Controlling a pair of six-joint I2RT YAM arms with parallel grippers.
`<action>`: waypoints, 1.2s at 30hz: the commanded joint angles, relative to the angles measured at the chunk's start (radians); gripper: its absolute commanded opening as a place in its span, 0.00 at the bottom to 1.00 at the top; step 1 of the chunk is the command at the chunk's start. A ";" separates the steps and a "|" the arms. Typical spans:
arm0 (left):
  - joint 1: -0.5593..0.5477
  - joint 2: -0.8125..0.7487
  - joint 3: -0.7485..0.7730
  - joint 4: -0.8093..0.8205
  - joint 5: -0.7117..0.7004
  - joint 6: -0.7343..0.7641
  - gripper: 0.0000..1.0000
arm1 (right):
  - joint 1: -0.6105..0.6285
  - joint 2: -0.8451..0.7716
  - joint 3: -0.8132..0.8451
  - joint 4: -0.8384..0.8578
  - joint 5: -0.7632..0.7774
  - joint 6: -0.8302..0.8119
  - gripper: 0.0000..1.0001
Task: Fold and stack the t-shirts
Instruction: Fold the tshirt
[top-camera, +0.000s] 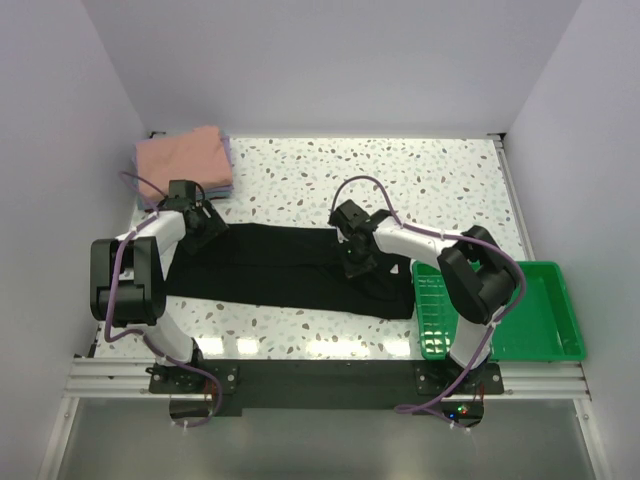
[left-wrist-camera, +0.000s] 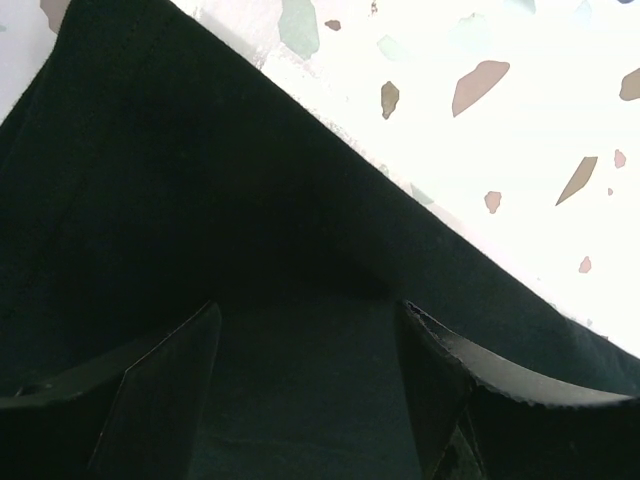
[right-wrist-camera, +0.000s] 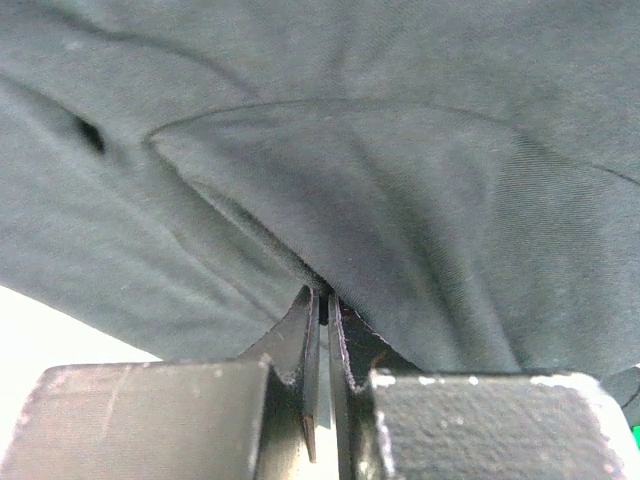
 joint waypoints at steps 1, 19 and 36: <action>0.008 0.036 -0.050 -0.007 0.029 0.031 0.75 | 0.000 -0.045 0.070 -0.053 -0.082 0.011 0.00; 0.008 0.033 -0.056 -0.010 0.061 0.097 0.75 | 0.071 0.056 0.182 -0.201 -0.393 -0.023 0.00; 0.075 0.009 -0.092 -0.010 0.064 0.111 0.76 | 0.094 0.078 0.255 -0.178 -0.357 0.029 0.30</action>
